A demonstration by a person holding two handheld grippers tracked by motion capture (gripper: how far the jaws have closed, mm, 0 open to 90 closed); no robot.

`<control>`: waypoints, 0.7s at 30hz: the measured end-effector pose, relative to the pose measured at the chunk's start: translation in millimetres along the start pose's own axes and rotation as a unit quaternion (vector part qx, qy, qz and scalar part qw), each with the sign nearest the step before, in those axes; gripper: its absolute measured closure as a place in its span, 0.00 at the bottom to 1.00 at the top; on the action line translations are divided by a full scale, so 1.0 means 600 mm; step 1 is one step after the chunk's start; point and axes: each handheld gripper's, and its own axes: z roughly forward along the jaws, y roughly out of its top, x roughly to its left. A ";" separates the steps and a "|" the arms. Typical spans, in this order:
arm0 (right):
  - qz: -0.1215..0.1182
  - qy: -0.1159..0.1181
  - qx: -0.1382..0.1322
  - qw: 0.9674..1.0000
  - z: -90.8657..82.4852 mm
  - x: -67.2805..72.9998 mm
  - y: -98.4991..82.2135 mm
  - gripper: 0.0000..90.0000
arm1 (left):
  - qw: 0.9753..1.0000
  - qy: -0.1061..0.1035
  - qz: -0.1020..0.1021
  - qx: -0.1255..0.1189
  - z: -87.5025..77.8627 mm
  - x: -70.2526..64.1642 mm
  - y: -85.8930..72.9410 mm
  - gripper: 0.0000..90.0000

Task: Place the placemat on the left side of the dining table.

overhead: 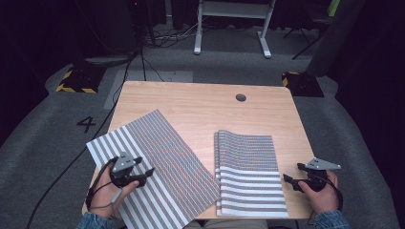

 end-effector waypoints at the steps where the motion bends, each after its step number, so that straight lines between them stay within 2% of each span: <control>1: 0.000 0.000 0.000 1.000 0.000 0.000 0.000 0.18 | 1.000 0.024 -0.012 0.015 0.000 0.009 -0.006 0.40; 3: 0.000 0.000 0.000 1.000 0.000 0.000 0.000 0.18 | 0.998 0.053 -0.040 0.021 0.001 0.023 -0.020 0.40; 6: 0.000 0.000 0.000 1.000 0.000 0.000 0.000 0.18 | 0.993 0.090 -0.065 0.034 0.000 0.041 -0.035 0.39; 9: 0.000 0.000 0.000 1.000 0.000 0.000 0.000 0.18 | 0.990 0.096 -0.089 0.051 0.003 0.052 -0.046 0.39; 11: 0.000 0.000 0.000 1.000 0.000 0.000 0.000 0.18 | 0.990 0.101 -0.091 0.048 0.006 0.051 -0.050 0.38; 14: 0.001 0.000 0.000 1.000 0.000 0.000 0.000 0.18 | 0.989 0.114 -0.080 0.046 0.008 0.046 -0.053 0.39; 16: 0.000 0.000 0.000 1.000 0.000 0.000 0.000 0.18 | 0.989 0.117 -0.081 0.034 0.009 0.044 -0.058 0.40; 21: 0.000 0.000 0.000 1.000 0.000 0.000 0.000 0.18 | 0.988 0.123 -0.083 0.034 0.009 0.041 -0.057 0.42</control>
